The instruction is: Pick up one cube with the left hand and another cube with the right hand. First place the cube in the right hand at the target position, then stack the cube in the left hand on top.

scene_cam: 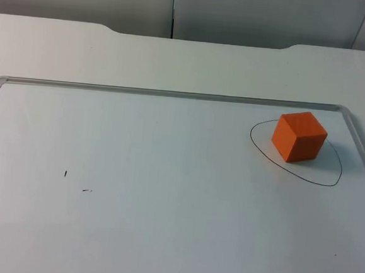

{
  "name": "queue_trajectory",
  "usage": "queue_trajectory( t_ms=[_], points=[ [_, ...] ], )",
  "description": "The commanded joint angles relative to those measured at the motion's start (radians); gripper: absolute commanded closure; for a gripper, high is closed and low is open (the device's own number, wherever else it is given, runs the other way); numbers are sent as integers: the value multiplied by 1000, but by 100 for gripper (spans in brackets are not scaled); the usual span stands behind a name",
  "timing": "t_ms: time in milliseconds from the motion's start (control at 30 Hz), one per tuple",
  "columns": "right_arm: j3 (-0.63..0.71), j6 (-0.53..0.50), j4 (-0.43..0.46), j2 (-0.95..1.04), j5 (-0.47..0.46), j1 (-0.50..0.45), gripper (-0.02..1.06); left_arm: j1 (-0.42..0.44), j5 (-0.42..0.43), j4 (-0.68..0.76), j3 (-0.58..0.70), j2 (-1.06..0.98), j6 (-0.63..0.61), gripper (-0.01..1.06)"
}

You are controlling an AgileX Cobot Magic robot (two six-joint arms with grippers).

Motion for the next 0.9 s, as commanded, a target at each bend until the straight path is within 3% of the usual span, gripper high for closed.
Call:
queue_trajectory(
  t_ms=[0, 133, 500, 567, 600, 767, 800, 867],
  points=[
    [3, -21, 2, -68, 37, 4, 20, -5, -30, -17, 2, -4, 4, 105],
    [22, -63, 2, -205, 85, 4, 23, -5, -39, -21, 2, -4, 9, 105],
    [292, -64, 36, -504, 42, 4, 23, -5, -86, -110, 2, 17, 112, 105],
    [311, -66, 60, -553, 65, 4, 23, -5, -112, -227, 2, 66, 224, 105],
    [311, -66, 60, -553, 65, 4, 23, -5, -112, -227, 2, 66, 224, 105],
    [317, -66, 67, -639, 136, 4, 23, -5, -149, -624, 2, 228, 627, 105],
    [317, -66, 67, -639, 136, 4, 23, -5, -149, -624, 2, 228, 627, 105],
    [321, -66, 69, -661, 141, 4, 23, -5, -149, -831, 2, 318, 817, 105]
  ],
)
